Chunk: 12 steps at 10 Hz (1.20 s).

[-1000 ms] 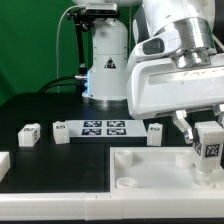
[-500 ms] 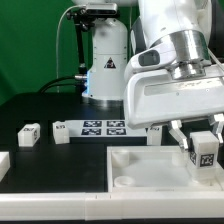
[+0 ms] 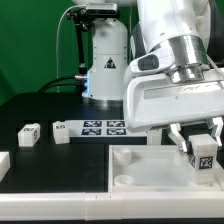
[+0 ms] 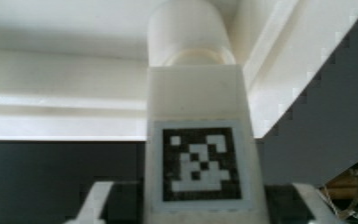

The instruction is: Assemble one leg

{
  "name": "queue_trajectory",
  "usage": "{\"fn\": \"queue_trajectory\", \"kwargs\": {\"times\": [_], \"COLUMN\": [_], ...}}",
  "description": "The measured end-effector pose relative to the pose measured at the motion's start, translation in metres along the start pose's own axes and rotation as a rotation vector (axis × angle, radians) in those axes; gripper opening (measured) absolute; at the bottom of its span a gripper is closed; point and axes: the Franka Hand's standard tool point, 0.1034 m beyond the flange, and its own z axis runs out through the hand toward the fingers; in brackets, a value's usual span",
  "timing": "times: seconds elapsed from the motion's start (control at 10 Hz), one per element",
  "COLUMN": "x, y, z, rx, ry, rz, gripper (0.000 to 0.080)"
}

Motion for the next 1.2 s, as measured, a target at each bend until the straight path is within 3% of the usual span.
{"fn": "queue_trajectory", "kwargs": {"times": [0.1, 0.2, 0.3, 0.4, 1.2], "x": [-0.0027, -0.0029, -0.0032, -0.0034, -0.0005], "y": [-0.0004, -0.0004, -0.0004, -0.0004, -0.0031], "z": [0.0011, 0.0012, 0.0013, 0.0014, -0.0014], "rx": [0.002, 0.002, 0.002, 0.002, 0.012], "ry": [-0.012, -0.013, -0.014, -0.014, -0.081], "rz": [0.0, 0.0, 0.0, 0.0, 0.0], "gripper": [0.0298, 0.0502, 0.0502, 0.0623, 0.0649]}}
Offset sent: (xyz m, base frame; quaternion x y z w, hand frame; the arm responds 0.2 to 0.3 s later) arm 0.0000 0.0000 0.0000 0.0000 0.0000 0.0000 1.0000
